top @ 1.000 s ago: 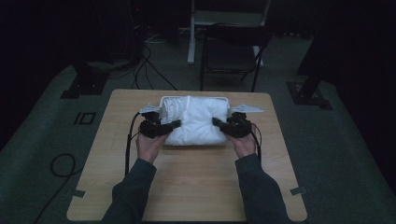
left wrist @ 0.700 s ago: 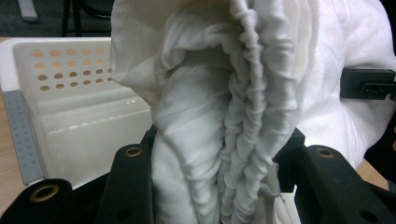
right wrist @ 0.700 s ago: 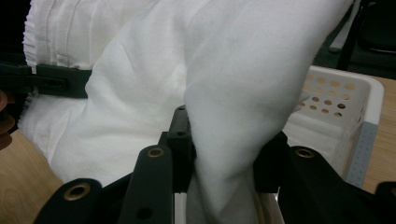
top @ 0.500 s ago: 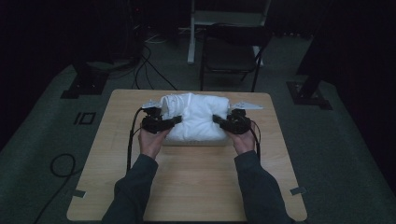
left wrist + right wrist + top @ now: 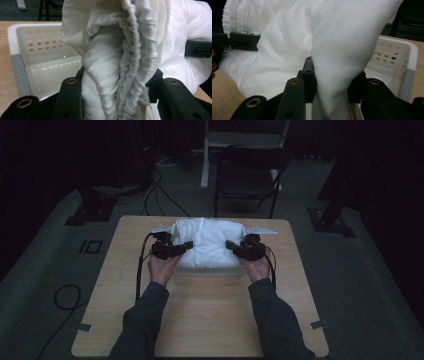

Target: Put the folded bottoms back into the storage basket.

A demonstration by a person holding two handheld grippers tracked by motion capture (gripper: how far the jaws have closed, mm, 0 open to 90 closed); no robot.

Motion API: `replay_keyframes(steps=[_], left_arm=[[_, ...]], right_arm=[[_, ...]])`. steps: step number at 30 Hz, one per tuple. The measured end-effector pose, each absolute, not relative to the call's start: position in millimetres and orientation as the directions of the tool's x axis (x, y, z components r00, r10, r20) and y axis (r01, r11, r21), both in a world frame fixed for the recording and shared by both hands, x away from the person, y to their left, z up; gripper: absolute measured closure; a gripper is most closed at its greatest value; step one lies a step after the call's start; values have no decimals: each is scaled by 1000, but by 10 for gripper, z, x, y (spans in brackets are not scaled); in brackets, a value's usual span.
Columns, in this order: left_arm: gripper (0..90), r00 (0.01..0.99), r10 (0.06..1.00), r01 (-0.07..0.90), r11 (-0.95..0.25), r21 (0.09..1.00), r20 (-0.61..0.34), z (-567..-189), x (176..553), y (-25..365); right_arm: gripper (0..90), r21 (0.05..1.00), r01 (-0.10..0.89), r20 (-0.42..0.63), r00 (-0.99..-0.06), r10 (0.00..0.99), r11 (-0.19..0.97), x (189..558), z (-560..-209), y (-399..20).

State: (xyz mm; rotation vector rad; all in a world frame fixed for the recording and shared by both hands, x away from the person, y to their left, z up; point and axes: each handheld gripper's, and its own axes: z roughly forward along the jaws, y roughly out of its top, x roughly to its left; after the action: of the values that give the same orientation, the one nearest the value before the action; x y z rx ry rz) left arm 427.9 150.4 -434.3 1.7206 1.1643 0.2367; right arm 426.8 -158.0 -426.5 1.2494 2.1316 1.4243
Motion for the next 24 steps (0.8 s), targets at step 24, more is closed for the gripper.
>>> replay_keyframes(steps=[24], left_arm=[[552, 518, 800, 585, -72, 808, -303, -4303, 4445, 1387]], right_arm=[[670, 850, 517, 235, -550, 802, 106, 4400, -4287, -1632]])
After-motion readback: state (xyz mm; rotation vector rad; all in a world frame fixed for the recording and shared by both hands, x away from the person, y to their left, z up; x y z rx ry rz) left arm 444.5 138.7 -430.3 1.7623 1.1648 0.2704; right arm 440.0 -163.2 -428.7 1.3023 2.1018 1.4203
